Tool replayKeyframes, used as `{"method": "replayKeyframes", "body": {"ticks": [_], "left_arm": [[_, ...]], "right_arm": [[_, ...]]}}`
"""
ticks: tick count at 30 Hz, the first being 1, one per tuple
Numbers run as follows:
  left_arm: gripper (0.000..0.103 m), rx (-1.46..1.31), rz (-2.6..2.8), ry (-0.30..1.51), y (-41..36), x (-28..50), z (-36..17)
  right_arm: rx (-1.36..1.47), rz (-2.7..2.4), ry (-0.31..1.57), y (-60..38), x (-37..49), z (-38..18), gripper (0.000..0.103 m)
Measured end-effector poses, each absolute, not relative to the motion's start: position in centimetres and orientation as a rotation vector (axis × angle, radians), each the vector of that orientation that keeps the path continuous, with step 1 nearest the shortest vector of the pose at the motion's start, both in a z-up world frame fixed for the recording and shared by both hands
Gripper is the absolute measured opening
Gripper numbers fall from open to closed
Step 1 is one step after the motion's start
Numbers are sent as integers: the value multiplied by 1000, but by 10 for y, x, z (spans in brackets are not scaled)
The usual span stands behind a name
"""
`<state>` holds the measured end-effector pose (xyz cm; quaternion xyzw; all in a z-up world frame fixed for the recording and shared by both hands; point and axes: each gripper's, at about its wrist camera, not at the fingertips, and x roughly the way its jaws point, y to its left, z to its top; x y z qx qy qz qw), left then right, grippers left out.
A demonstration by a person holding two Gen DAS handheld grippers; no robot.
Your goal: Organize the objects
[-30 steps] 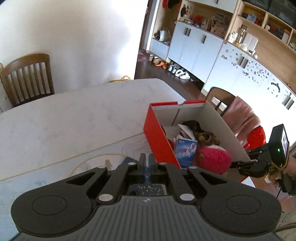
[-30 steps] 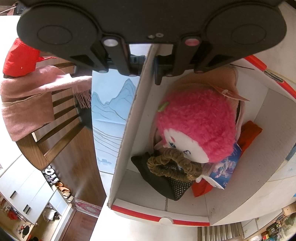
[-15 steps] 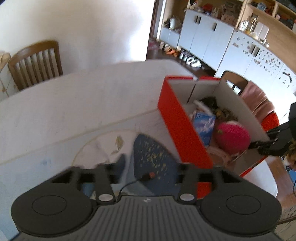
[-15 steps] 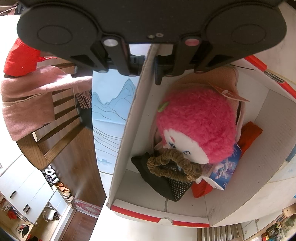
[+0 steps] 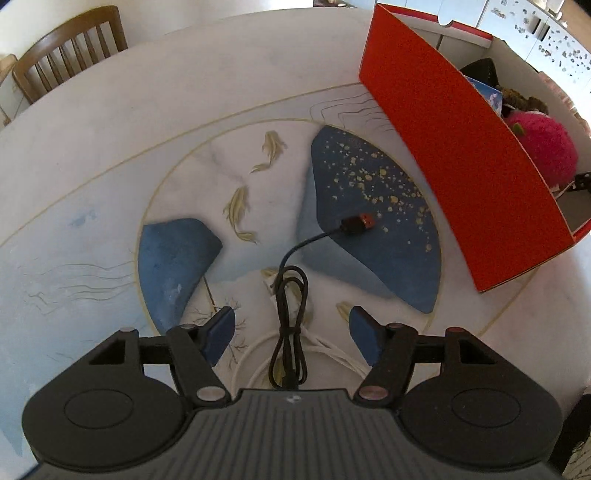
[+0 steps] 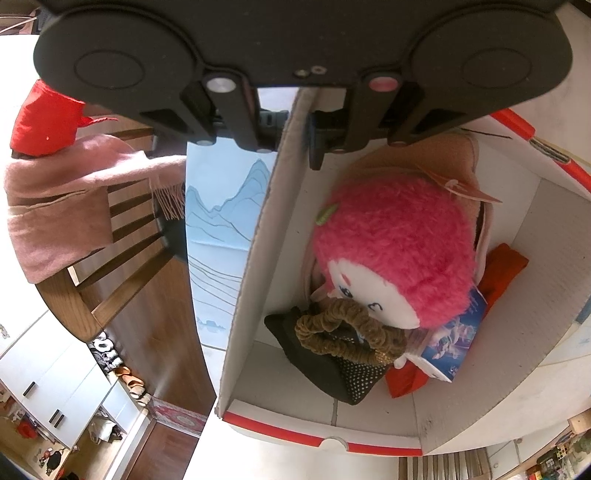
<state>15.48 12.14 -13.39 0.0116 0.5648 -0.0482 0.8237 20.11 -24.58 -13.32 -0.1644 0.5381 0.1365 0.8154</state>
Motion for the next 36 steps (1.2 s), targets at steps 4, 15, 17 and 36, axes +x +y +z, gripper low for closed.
{"method": "replayKeyframes", "body": {"ticks": [4, 15, 17, 36], "left_arm": [[39, 31, -110, 1203, 120, 156, -135], [7, 39, -103, 1174, 119, 150, -128], [5, 36, -98, 1153, 119, 147, -122], [1, 13, -149, 926, 99, 144, -19]], "right_arm": [[-348, 287, 1150, -245, 201, -134, 7], [-348, 287, 1149, -245, 201, -134, 8], [-348, 288, 1148, -245, 202, -133, 7], [-355, 302, 1139, -246, 201, -132, 7]]}}
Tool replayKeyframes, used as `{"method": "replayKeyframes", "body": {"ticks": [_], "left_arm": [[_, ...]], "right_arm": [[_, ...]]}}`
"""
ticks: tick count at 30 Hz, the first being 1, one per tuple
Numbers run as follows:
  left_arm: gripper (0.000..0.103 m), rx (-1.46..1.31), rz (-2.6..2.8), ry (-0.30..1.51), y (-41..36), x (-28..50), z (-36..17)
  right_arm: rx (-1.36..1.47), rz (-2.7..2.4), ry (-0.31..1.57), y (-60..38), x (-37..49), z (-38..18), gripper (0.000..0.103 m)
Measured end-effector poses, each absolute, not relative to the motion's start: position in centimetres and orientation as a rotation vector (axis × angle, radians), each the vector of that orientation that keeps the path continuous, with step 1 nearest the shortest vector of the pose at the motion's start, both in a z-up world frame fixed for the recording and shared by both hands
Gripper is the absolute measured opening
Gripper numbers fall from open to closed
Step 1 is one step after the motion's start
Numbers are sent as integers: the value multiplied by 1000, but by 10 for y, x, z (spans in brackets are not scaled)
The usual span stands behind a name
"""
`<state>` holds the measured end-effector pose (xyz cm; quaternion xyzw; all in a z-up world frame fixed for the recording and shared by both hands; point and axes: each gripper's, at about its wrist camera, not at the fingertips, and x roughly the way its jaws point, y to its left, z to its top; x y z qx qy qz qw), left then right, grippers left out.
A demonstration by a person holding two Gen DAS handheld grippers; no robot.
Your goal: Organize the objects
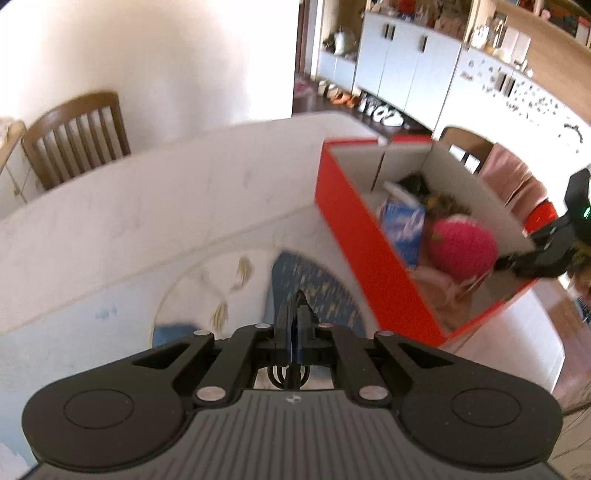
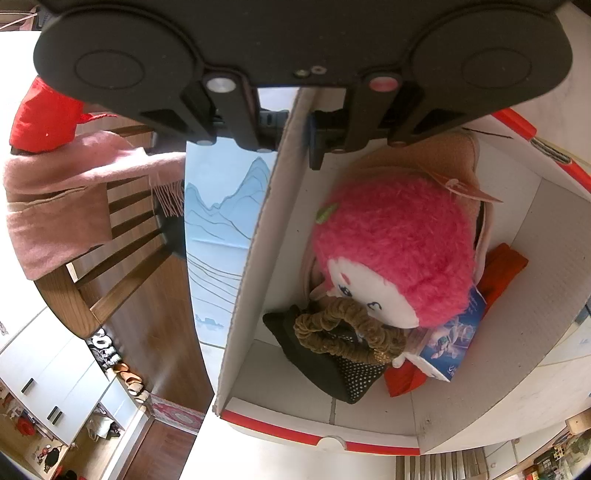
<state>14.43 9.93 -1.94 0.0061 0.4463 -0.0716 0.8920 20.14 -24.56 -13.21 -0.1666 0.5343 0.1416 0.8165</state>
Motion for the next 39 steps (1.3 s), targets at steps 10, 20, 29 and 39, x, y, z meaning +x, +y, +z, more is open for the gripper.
{"method": "replayKeyframes", "body": {"ticks": [10, 20, 29, 39], "left_arm": [[1, 64, -211, 780, 72, 178, 49], [1, 175, -307, 759, 4, 236, 48], [1, 283, -298, 824, -48, 282, -7], [1, 271, -283, 953, -55, 301, -58]], "right_arm": [[-354, 311, 1136, -246, 203, -133, 7], [-351, 313, 1136, -246, 204, -134, 7], [-351, 308, 1138, -246, 204, -135, 7], [-347, 305, 1139, -246, 204, -136, 7]]}}
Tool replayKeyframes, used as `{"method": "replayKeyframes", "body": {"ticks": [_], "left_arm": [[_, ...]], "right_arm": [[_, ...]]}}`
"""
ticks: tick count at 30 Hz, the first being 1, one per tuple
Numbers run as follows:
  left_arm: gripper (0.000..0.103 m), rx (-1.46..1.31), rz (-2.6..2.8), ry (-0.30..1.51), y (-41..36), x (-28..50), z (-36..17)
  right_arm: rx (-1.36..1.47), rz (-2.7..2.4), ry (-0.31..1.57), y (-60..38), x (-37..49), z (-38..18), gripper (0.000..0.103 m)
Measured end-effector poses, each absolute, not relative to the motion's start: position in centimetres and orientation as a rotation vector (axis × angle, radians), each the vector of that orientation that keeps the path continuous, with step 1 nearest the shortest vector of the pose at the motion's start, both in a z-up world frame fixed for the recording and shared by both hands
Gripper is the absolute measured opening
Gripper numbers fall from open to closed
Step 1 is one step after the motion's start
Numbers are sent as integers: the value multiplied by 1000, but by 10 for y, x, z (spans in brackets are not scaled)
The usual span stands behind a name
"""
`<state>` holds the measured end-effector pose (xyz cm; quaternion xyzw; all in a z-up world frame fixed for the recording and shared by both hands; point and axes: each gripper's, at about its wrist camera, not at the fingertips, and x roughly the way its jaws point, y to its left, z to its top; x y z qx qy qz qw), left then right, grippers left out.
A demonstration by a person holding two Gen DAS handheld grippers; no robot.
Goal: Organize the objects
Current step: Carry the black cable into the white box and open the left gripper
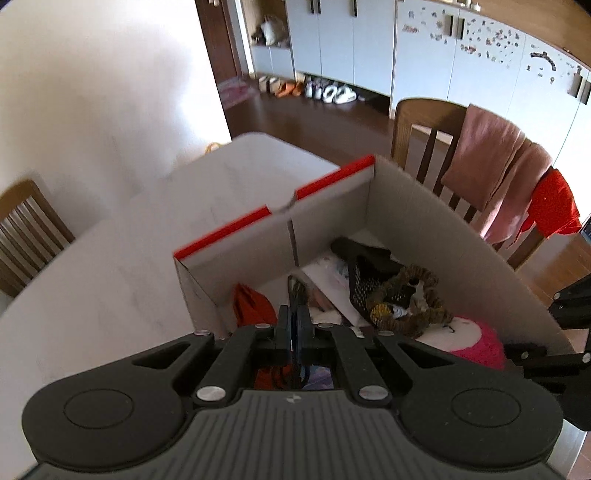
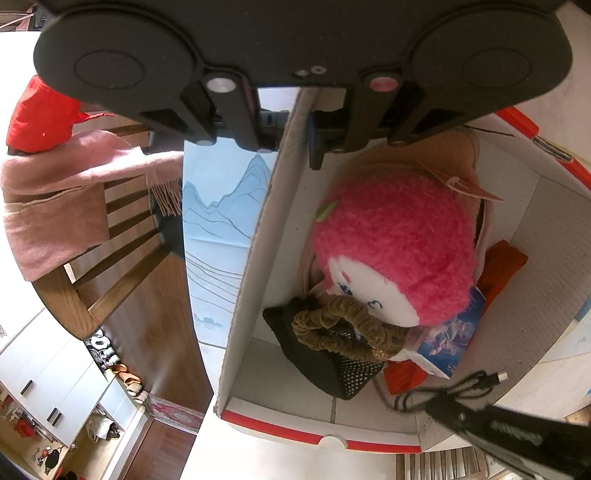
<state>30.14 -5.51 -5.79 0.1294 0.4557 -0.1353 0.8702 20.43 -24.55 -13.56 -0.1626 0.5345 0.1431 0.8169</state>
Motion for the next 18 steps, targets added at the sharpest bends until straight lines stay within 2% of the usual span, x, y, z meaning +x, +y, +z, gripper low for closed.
{"method": "replayKeyframes", "body": {"ticks": [8, 11, 13, 16, 18], "left_arm": [[2, 255, -297, 1001, -61, 309, -69], [7, 272, -290, 1011, -63, 309, -69], [12, 268, -297, 1018, -62, 307, -69], [30, 263, -307, 1014, -59, 301, -67], [48, 255, -310, 1007, -57, 295, -64]], "right_arm": [[-346, 305, 1141, -245, 204, -136, 7], [-345, 305, 1141, -245, 204, -136, 7], [-346, 305, 1141, -246, 204, -136, 7], [-345, 305, 1141, -246, 204, -136, 7], [-348, 304, 1140, -245, 204, -136, 7]]}}
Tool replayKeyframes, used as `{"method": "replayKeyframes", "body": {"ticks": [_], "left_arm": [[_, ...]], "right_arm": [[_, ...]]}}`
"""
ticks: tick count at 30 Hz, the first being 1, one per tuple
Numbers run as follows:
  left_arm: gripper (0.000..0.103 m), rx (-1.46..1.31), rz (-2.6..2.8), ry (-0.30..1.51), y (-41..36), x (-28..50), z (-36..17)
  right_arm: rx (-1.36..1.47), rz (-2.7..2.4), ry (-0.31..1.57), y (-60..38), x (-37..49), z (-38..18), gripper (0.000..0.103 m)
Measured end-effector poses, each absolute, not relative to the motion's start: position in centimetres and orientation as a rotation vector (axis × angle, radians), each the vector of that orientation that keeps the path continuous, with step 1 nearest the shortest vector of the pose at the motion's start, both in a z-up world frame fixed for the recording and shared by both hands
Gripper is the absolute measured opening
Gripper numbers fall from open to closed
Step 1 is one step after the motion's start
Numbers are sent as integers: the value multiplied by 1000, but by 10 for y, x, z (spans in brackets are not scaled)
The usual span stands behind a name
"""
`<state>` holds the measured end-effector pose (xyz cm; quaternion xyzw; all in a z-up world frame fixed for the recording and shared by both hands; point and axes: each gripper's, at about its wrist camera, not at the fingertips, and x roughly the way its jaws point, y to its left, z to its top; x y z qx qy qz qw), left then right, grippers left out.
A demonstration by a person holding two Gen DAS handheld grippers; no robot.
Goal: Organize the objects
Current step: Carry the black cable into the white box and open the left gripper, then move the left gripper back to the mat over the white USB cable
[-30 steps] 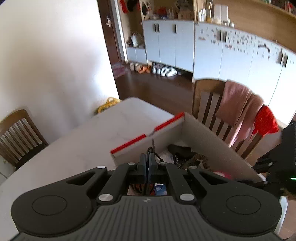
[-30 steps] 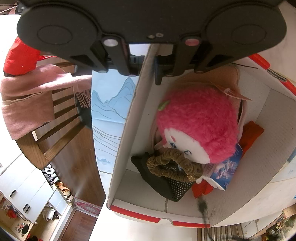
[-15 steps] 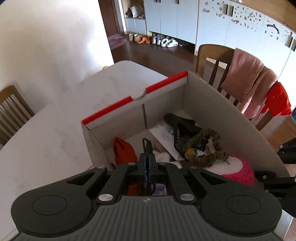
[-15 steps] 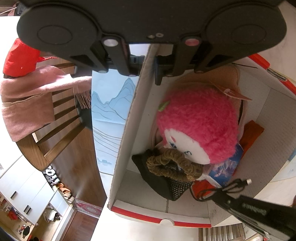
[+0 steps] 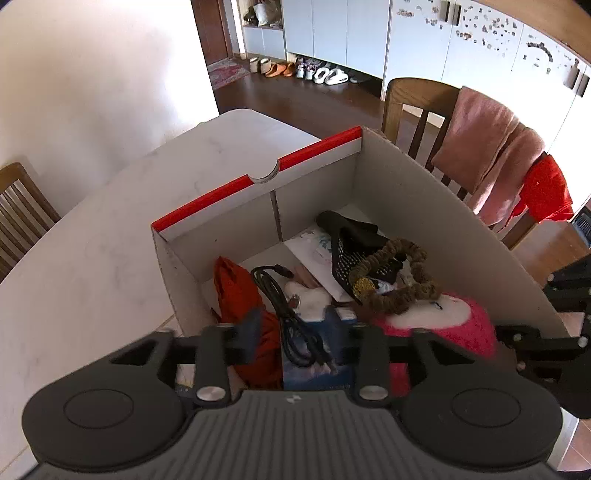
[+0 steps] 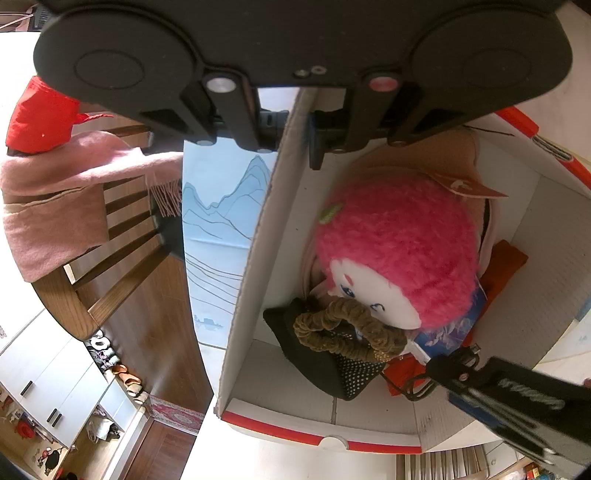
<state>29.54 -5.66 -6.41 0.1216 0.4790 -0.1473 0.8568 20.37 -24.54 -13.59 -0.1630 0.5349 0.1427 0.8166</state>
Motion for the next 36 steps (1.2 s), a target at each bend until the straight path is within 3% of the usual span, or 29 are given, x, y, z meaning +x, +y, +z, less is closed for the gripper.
{"method": "replayKeyframes", "body": {"ticks": [2, 7, 12, 20, 25, 27, 28, 36], "left_arm": [[55, 250, -314, 993, -53, 290, -60], [56, 221, -317, 971, -39, 271, -42], [70, 200, -313, 923, -19, 244, -19], [82, 114, -244, 905, 29, 200, 2], [89, 78, -182, 930, 54, 175, -7], [101, 54, -153, 947, 63, 164, -15], [103, 45, -141, 952, 66, 159, -19], [103, -33, -26, 1055, 75, 127, -70]], "right_arm": [[-351, 304, 1140, -245, 203, -136, 7], [-356, 306, 1140, -245, 203, -136, 8], [-360, 309, 1141, -244, 203, -135, 8], [-367, 317, 1142, -244, 204, -134, 9], [-368, 318, 1142, -244, 204, -133, 9], [-368, 318, 1142, -244, 204, -134, 9], [-368, 319, 1142, -244, 204, -134, 9], [-369, 319, 1142, -244, 204, -134, 10]]}}
